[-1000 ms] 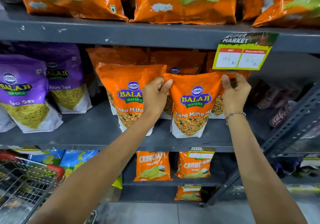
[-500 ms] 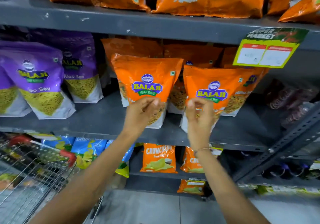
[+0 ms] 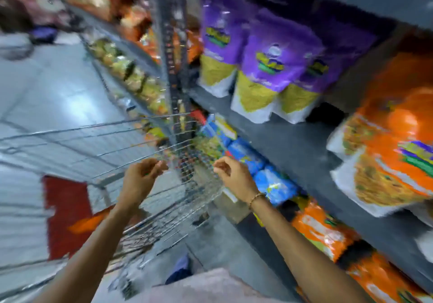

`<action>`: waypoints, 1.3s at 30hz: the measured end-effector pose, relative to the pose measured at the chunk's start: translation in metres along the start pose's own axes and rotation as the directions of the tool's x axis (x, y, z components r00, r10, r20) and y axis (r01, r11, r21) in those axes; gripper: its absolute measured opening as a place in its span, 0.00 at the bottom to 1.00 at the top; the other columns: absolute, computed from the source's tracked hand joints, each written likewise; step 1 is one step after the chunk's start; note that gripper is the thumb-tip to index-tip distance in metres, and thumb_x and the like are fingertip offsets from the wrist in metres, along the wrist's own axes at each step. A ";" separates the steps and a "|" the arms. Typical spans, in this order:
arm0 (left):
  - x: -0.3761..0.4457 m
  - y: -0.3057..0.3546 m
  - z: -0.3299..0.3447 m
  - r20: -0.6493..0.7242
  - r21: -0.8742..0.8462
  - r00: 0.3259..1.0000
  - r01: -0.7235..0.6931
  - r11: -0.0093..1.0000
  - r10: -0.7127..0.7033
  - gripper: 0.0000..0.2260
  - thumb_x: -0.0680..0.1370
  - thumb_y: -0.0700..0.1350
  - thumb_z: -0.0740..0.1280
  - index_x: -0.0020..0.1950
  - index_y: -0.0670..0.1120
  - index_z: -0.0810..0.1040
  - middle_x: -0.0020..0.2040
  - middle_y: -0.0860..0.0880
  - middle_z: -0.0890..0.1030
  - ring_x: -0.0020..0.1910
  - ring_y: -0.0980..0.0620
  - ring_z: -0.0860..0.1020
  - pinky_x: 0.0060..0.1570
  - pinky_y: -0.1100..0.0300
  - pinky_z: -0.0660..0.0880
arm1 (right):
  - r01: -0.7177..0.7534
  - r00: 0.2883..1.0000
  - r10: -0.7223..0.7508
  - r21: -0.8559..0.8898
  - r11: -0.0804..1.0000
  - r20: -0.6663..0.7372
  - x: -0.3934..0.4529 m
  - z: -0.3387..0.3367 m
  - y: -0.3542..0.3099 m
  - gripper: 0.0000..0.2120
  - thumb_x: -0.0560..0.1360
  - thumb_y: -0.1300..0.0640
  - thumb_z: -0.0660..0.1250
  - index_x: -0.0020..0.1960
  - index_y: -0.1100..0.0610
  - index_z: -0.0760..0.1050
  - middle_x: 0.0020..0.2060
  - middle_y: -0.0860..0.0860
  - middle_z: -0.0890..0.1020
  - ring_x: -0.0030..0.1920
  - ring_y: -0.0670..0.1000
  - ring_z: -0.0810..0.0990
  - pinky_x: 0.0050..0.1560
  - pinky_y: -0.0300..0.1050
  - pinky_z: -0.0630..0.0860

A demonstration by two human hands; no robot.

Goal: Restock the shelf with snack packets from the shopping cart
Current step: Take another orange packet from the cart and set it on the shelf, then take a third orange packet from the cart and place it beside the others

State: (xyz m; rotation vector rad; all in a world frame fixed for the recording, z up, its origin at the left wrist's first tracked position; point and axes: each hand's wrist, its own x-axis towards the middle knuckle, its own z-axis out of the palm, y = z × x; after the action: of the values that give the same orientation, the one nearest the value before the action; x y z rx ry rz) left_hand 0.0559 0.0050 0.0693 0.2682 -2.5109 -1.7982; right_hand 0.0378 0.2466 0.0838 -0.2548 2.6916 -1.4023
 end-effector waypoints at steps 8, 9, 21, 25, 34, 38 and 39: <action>-0.004 -0.102 -0.156 0.118 0.823 0.824 0.231 0.518 -0.554 0.25 0.71 0.47 0.71 0.64 0.38 0.69 0.63 0.39 0.76 0.62 0.42 0.75 0.59 0.53 0.71 | 0.133 0.820 0.090 -0.342 0.930 0.565 0.078 0.154 -0.061 0.15 0.74 0.53 0.66 0.57 0.60 0.75 0.56 0.59 0.80 0.55 0.57 0.78 0.58 0.52 0.75; -0.007 -0.103 -0.158 0.155 0.868 0.769 0.193 0.456 -0.620 0.24 0.73 0.46 0.70 0.64 0.37 0.68 0.64 0.40 0.75 0.63 0.43 0.74 0.59 0.55 0.68 | 0.177 0.780 0.095 -0.365 0.914 0.618 0.080 0.175 -0.066 0.18 0.74 0.51 0.66 0.60 0.59 0.73 0.60 0.58 0.78 0.59 0.57 0.76 0.61 0.54 0.74; 0.031 -0.146 -0.153 0.214 0.935 0.831 -0.022 0.354 -0.513 0.08 0.77 0.41 0.63 0.53 0.39 0.77 0.50 0.42 0.82 0.48 0.45 0.82 0.50 0.53 0.80 | 0.185 0.859 0.099 -0.485 0.855 0.502 0.069 0.240 -0.036 0.07 0.73 0.64 0.64 0.46 0.55 0.80 0.41 0.53 0.84 0.40 0.51 0.78 0.39 0.38 0.74; 0.064 -0.111 -0.162 0.219 0.792 0.938 -0.009 0.611 -0.270 0.08 0.73 0.36 0.63 0.49 0.40 0.80 0.47 0.40 0.83 0.48 0.42 0.81 0.48 0.53 0.76 | -0.049 0.952 0.149 -0.348 0.936 0.269 0.082 0.199 -0.036 0.07 0.72 0.64 0.65 0.46 0.56 0.80 0.42 0.49 0.82 0.45 0.50 0.80 0.32 0.32 0.69; 0.108 0.017 -0.102 0.094 0.010 0.988 -0.121 0.993 0.119 0.08 0.76 0.38 0.64 0.40 0.49 0.75 0.36 0.50 0.76 0.37 0.57 0.74 0.41 0.65 0.73 | -0.165 0.927 0.216 0.184 0.969 -0.307 0.091 0.066 -0.066 0.11 0.76 0.58 0.64 0.54 0.64 0.75 0.46 0.52 0.76 0.49 0.48 0.73 0.49 0.41 0.67; 0.116 0.080 -0.056 0.068 -0.224 0.975 -0.192 0.955 0.212 0.04 0.76 0.36 0.64 0.42 0.43 0.76 0.37 0.49 0.76 0.34 0.62 0.75 0.40 0.66 0.74 | -0.038 0.840 0.169 0.256 0.966 -0.515 0.073 0.001 -0.078 0.01 0.75 0.62 0.65 0.44 0.59 0.74 0.38 0.52 0.76 0.37 0.41 0.72 0.39 0.35 0.69; 0.114 0.095 -0.049 0.060 -0.250 0.969 -0.219 0.943 0.241 0.05 0.75 0.36 0.65 0.42 0.45 0.77 0.37 0.50 0.78 0.35 0.62 0.77 0.40 0.66 0.75 | -0.012 0.815 0.153 0.249 0.969 -0.559 0.069 -0.011 -0.082 0.01 0.75 0.62 0.65 0.44 0.58 0.74 0.36 0.51 0.76 0.34 0.37 0.71 0.37 0.31 0.68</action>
State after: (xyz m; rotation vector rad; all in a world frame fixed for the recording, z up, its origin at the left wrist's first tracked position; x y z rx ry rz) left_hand -0.0608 -0.0301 0.1672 -0.1147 -2.2303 -2.0276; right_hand -0.0231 0.1960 0.1564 0.3722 2.8671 -2.0170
